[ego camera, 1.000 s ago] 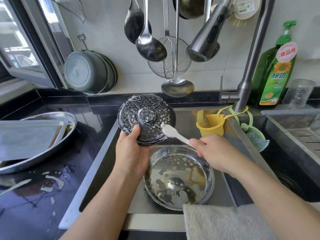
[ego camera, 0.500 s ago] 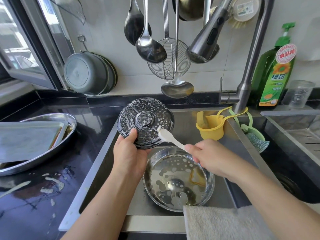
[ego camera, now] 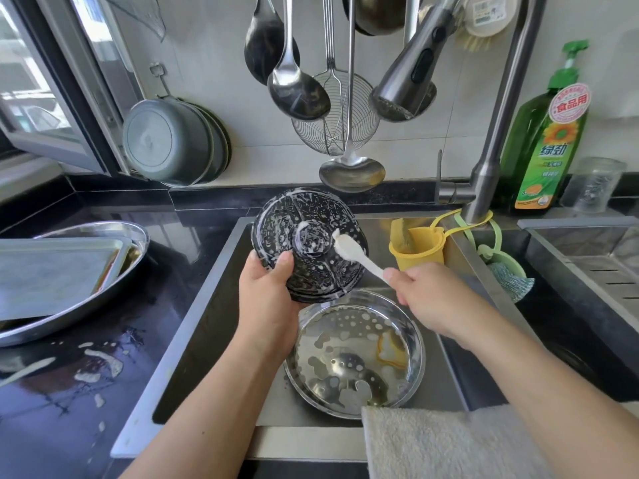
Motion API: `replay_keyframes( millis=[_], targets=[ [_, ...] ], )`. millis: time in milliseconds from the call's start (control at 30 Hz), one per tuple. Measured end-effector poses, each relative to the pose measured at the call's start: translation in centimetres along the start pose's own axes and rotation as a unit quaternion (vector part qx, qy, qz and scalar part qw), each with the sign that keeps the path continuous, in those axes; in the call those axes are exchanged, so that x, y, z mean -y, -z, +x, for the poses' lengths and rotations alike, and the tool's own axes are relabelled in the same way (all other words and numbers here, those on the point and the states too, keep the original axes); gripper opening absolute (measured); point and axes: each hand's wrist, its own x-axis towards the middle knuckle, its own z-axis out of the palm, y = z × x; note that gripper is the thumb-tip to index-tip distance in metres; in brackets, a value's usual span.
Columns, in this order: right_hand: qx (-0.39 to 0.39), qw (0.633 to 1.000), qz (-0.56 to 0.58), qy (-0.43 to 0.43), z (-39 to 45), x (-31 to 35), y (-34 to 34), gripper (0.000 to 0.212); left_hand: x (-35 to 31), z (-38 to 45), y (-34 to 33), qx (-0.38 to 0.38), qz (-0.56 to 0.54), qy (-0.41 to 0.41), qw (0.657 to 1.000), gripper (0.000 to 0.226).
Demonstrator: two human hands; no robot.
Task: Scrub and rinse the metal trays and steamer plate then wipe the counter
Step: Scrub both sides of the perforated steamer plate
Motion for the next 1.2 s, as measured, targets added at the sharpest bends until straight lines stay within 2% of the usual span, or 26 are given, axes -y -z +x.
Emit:
replay_keyframes(
  millis=[100, 267, 400, 533, 700, 833, 967, 1100, 1200],
  targets=[
    [0.035, 0.999, -0.026, 0.025, -0.4, 0.1, -1.1, 0.053, -0.1, 0.0, 0.0, -0.006, -0.006, -0.002, 1.0, 0.034],
    [-0.017, 1.0, -0.001, -0.005, 0.3, -0.1, -0.1, 0.056, 0.1, 0.0, 0.0, 0.006, 0.019, -0.01, 1.0, 0.035],
    [0.032, 0.999, -0.023, 0.016, -0.4, 0.2, -1.2, 0.053, 0.1, 0.0, 0.1, 0.0, 0.02, -0.008, 1.0, 0.034],
    [-0.017, 1.0, -0.005, -0.022, 0.5, -0.1, 0.3, 0.052, -0.2, 0.0, 0.2, -0.002, 0.024, -0.017, 1.0, 0.035],
    [0.056, 0.998, -0.024, -0.006, -0.5, 0.0, -0.3, 0.051, -0.2, 0.1, 0.2, -0.012, 0.034, -0.018, 0.999, 0.03],
    [-0.023, 0.999, -0.016, -0.017, 0.3, -0.2, 1.2, 0.052, -0.3, 0.1, 0.3, 0.0, 0.062, -0.023, 0.998, 0.03],
    [0.049, 0.998, -0.046, -0.006, -0.3, -0.5, 0.9, 0.051, -0.7, 0.0, 0.2, -0.006, 0.065, -0.02, 0.998, 0.027],
    [-0.007, 0.999, -0.033, -0.015, 0.1, -0.4, 1.6, 0.051, -0.9, -0.2, 0.2, 0.008, 0.084, -0.025, 0.996, 0.026],
    [0.061, 0.996, -0.061, -0.018, -0.3, -0.5, 1.3, 0.051, -0.7, -0.2, 0.3, -0.001, 0.095, -0.028, 0.995, 0.025]
  ],
)
